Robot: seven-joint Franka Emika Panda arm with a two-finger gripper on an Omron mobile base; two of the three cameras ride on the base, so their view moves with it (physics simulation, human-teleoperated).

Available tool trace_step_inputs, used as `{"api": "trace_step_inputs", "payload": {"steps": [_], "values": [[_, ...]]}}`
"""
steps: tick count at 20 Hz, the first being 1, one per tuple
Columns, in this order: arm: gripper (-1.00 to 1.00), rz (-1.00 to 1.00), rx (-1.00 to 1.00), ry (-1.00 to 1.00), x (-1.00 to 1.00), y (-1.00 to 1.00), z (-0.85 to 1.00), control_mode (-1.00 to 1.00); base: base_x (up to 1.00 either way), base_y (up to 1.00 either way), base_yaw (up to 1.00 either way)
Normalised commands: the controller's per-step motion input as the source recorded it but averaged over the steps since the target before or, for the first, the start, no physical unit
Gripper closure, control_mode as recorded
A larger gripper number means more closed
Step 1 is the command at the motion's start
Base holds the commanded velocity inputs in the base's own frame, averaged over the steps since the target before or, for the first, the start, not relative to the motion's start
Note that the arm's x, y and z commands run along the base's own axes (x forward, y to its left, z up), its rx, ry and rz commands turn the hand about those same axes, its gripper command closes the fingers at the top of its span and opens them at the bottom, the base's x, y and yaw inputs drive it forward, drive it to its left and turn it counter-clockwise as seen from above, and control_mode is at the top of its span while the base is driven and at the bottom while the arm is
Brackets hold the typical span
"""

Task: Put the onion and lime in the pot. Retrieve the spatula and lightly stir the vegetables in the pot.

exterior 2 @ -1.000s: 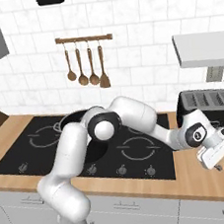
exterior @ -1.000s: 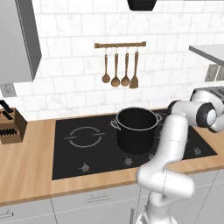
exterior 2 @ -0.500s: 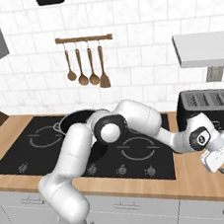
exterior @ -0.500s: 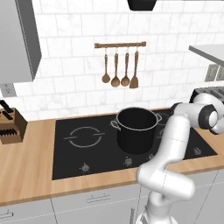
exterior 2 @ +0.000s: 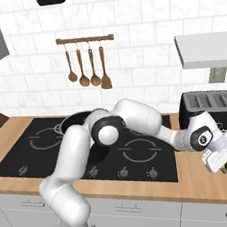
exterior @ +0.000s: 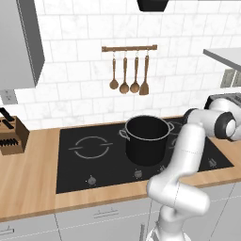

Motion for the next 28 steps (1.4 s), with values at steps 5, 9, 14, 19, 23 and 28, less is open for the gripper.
{"api": "trace_step_inputs", "payload": {"steps": [5, 9, 14, 19, 23, 28], "values": [[1.0, 0.19, 0.01, -0.12, -0.39, 1.0, 0.53, -1.0, 0.0, 0.0, 0.0], [1.0, 0.31, 0.04, -0.08, -0.15, 1.0, 0.4, -1.0, 0.0, 0.0, 0.0], [1.0, 0.35, 0.06, -0.08, -0.06, 1.0, 0.36, -1.0, 0.0, 0.0, 0.0], [1.0, 0.38, 0.1, 0.0, 0.0, 1.0, 0.72, -1.0, 0.0, 0.0, 0.0], [1.0, 0.38, 0.1, 0.01, 0.0, 1.0, 0.86, -1.0, 0.0, 0.0, 0.0], [1.0, 0.33, 0.09, 0.08, 0.07, 1.0, 1.0, -1.0, 0.0, 0.0, 0.0]]}}
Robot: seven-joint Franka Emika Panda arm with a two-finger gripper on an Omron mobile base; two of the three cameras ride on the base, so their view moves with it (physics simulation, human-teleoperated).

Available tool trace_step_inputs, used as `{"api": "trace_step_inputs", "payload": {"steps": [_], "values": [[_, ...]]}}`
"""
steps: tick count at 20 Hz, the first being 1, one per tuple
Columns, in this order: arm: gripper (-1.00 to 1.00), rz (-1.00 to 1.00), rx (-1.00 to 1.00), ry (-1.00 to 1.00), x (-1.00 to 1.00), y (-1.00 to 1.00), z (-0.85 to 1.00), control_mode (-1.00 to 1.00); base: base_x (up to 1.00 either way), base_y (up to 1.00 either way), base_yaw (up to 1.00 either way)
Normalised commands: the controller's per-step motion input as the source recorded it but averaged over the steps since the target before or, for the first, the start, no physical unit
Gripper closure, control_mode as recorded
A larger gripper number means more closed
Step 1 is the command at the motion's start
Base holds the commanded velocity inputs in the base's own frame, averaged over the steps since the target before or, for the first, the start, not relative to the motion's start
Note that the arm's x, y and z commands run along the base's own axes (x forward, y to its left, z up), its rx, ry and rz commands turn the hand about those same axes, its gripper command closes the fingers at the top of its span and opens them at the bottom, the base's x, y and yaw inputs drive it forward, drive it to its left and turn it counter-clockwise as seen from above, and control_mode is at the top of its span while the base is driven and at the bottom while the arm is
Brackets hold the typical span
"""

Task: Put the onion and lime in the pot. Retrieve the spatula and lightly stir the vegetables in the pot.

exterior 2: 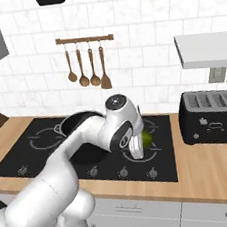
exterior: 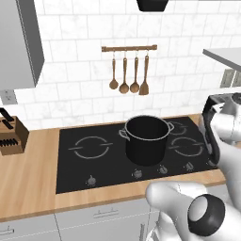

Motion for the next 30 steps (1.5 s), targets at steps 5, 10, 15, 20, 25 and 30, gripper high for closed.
{"api": "trace_step_inputs", "payload": {"steps": [5, 10, 15, 20, 25, 30], "values": [[1.0, 0.31, 0.05, 0.24, 0.44, 1.0, 0.68, -1.0, 0.0, 0.0, 0.0], [1.0, 0.29, 0.0, 0.34, 0.57, 1.0, 0.19, -1.0, 0.0, 0.0, 0.0], [1.0, 0.29, 0.0, 0.42, 0.51, 1.0, 0.01, -1.0, 0.0, 0.0, 0.0], [1.0, 0.29, 0.0, 0.27, 0.76, 0.54, -0.36, -1.0, 0.0, 0.0, 0.0], [1.0, 0.29, 0.0, 0.06, 0.9, 0.02, -0.96, -1.0, 0.0, 0.0, 0.0], [1.0, 0.23, 0.0, -0.01, 0.55, 0.07, -0.62, -1.0, 0.0, 0.0, 0.0]]}}
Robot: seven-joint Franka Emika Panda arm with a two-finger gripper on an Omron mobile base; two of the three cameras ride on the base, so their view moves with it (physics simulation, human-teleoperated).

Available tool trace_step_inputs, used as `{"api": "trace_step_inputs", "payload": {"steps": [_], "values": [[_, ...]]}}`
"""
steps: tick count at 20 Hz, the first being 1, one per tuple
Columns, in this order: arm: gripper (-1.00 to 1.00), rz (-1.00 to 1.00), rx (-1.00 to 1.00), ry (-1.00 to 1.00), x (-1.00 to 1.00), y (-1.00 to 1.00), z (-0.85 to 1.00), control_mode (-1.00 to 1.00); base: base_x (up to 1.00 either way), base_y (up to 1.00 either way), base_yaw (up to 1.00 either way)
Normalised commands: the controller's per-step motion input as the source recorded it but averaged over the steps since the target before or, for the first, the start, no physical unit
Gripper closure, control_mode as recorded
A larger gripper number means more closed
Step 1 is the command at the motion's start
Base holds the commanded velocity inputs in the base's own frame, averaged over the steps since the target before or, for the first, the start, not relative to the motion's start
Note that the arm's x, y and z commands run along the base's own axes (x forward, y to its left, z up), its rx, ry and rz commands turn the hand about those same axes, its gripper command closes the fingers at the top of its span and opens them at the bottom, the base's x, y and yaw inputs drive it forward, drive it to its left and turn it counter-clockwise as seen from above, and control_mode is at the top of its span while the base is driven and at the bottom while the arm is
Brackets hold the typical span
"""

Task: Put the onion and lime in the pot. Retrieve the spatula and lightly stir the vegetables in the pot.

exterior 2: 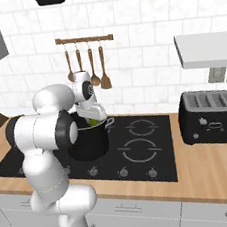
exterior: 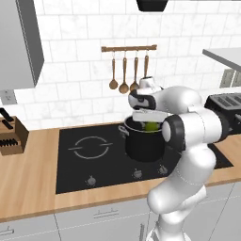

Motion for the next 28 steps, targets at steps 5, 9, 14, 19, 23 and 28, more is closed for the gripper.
{"api": "trace_step_inputs", "payload": {"steps": [5, 9, 14, 19, 23, 28], "values": [[-1.0, 0.17, 0.01, -0.02, 0.27, 0.05, -0.32, -1.0, 0.0, 0.0, 0.0], [-1.0, 0.02, 0.04, 0.0, -0.26, 0.01, 0.0, -1.0, 0.0, 0.0, 0.0], [-1.0, 0.0, 0.03, -0.02, -0.24, 0.03, 0.0, -1.0, 0.0, 0.0, 0.0], [-1.0, 0.0, 0.01, -0.05, -0.29, 0.07, 0.37, -1.0, 0.0, 0.0, 0.0], [-1.0, 0.0, 0.0, -0.13, -0.75, 0.05, 0.76, -1.0, 0.0, 0.0, 0.0], [-1.0, 0.02, 0.0, -0.12, -1.0, 0.05, 0.5, -1.0, 0.0, 0.0, 0.0]]}}
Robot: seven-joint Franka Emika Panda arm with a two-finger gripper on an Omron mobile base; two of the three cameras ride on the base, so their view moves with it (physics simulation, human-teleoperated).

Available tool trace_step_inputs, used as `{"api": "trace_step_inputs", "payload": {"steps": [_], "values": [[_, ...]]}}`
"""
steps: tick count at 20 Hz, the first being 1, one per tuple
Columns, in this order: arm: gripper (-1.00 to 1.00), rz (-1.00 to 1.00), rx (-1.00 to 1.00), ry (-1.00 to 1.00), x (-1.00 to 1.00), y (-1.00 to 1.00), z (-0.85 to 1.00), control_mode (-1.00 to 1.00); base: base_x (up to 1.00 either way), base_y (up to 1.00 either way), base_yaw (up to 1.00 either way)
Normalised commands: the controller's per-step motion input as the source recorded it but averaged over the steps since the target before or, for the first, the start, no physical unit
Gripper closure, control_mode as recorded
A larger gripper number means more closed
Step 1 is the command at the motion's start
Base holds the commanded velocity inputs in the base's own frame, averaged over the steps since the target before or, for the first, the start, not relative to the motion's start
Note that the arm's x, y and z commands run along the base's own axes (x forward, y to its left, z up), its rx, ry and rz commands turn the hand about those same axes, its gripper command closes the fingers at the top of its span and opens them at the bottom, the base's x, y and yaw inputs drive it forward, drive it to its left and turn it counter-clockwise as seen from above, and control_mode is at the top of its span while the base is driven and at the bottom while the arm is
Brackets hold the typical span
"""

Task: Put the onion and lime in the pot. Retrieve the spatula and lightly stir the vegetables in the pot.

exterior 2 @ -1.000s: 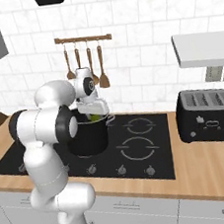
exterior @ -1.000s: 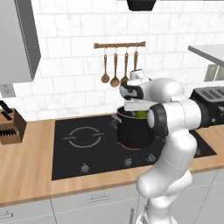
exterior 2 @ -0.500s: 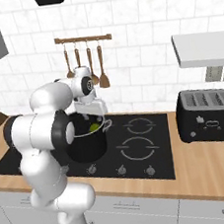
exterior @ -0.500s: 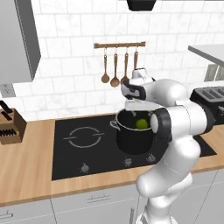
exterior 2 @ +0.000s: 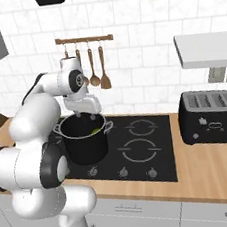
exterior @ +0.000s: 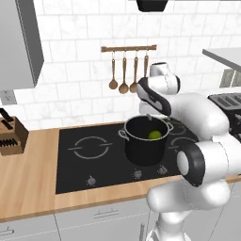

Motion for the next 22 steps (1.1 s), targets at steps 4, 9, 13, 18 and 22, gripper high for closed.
{"api": "trace_step_inputs", "payload": {"steps": [4, 9, 13, 18, 22], "values": [[-1.0, 0.02, 0.02, -0.03, -0.47, 0.07, 0.01, -1.0, 0.0, 0.0, 0.0], [-1.0, 0.0, 0.0, 0.01, 0.0, 0.01, 0.0, -1.0, 0.0, 0.0, 0.0], [-1.0, 0.0, 0.0, 0.0, 0.0, 0.01, 0.0, 1.0, 0.0, 0.01, 0.0], [-1.0, 0.0, 0.0, 0.0, 0.0, 0.0, 0.0, 1.0, -0.26, 0.56, -0.01], [-1.0, 0.0, 0.0, 0.0, 0.0, 0.0, 0.0, 1.0, -0.16, 0.98, 0.0]]}}
